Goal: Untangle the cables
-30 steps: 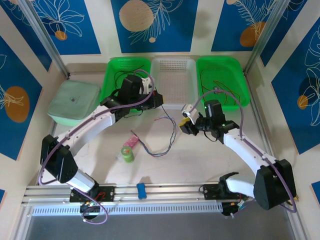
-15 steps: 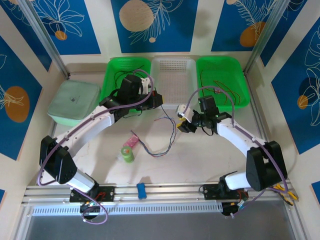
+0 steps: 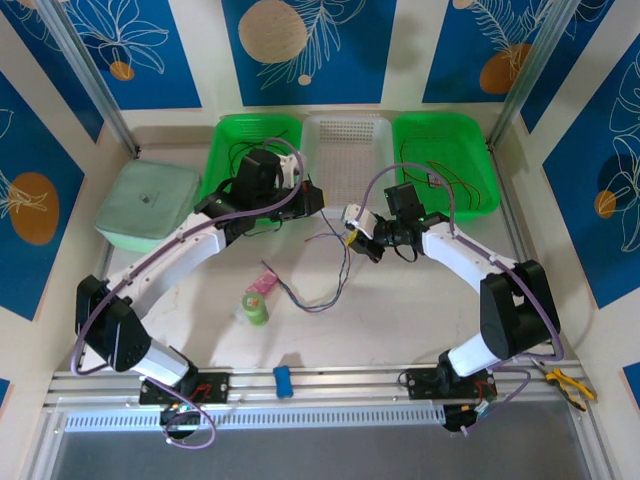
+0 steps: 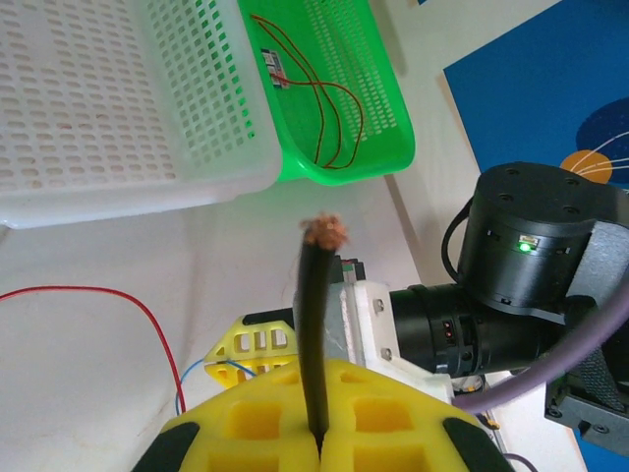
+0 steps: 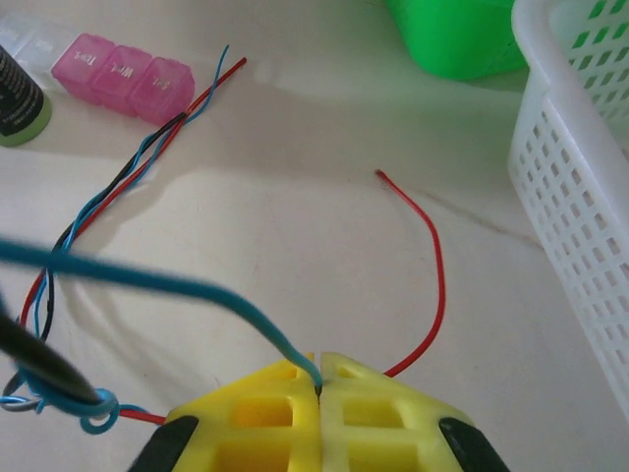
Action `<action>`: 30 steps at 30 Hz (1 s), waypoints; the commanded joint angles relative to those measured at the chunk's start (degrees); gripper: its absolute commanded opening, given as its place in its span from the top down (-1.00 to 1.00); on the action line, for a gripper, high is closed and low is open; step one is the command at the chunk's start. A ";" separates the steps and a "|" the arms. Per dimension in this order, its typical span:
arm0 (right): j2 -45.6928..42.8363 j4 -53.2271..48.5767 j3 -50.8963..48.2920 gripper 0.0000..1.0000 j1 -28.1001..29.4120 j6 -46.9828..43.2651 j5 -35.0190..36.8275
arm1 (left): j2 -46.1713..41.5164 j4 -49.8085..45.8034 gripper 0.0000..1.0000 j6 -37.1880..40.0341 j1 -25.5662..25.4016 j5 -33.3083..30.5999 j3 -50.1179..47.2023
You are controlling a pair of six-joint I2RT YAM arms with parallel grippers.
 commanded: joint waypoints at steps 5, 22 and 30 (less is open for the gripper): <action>-0.60 -2.88 0.64 1.00 -0.99 0.94 -0.10 | -2.75 -1.73 1.00 1.60 -0.35 -1.27 0.93; -2.57 -7.83 2.06 0.52 -4.47 12.24 14.06 | -4.57 -3.26 1.00 2.85 1.28 -1.82 3.48; -11.43 -8.36 2.81 -0.09 -4.09 15.27 16.94 | -4.05 -2.85 1.00 2.42 1.25 -1.32 3.92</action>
